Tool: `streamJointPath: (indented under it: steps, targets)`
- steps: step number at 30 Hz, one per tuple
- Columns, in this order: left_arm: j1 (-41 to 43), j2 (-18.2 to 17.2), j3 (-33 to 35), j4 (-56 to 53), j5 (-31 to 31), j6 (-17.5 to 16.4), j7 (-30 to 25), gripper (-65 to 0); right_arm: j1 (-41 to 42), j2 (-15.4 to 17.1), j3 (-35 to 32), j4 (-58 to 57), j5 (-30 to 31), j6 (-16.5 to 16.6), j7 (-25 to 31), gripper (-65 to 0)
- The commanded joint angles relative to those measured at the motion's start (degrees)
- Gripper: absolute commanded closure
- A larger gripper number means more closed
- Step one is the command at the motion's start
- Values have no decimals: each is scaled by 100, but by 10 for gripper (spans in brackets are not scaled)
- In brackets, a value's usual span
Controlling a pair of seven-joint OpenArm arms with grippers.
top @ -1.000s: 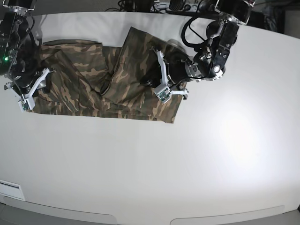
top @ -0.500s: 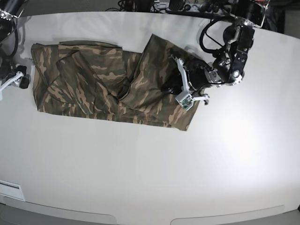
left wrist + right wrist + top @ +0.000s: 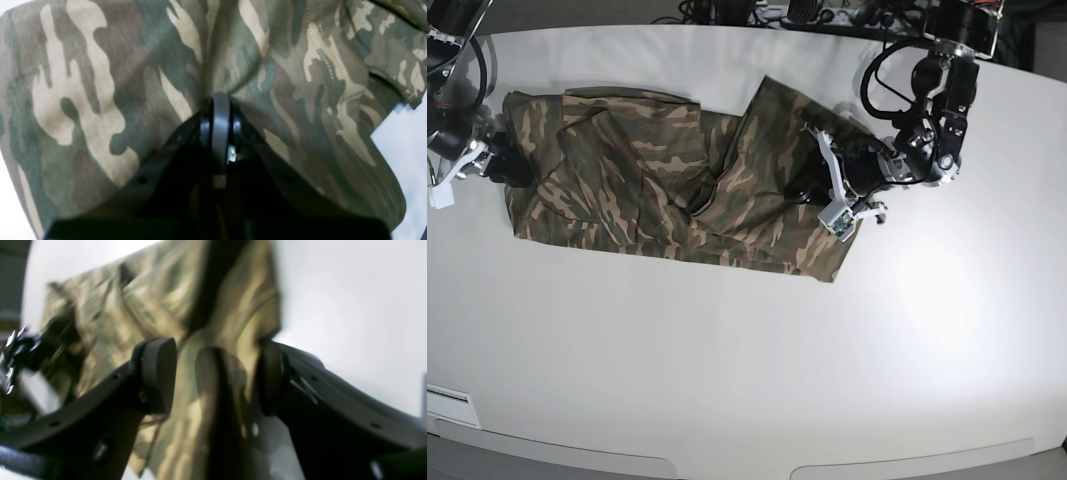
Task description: Fold the T-shirt properly
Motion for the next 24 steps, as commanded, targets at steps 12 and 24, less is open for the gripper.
streamJointPath:
  steps: [12,24]
  targets:
    - [-4,-87,-31,-15,223,103,345,0,2,-181,-1054,35,197,-16,-326,-387]
    - [-761,-87,-595,472,-1799,-70,610,-23,164,402,-1034,483,131,-16,-348,0]
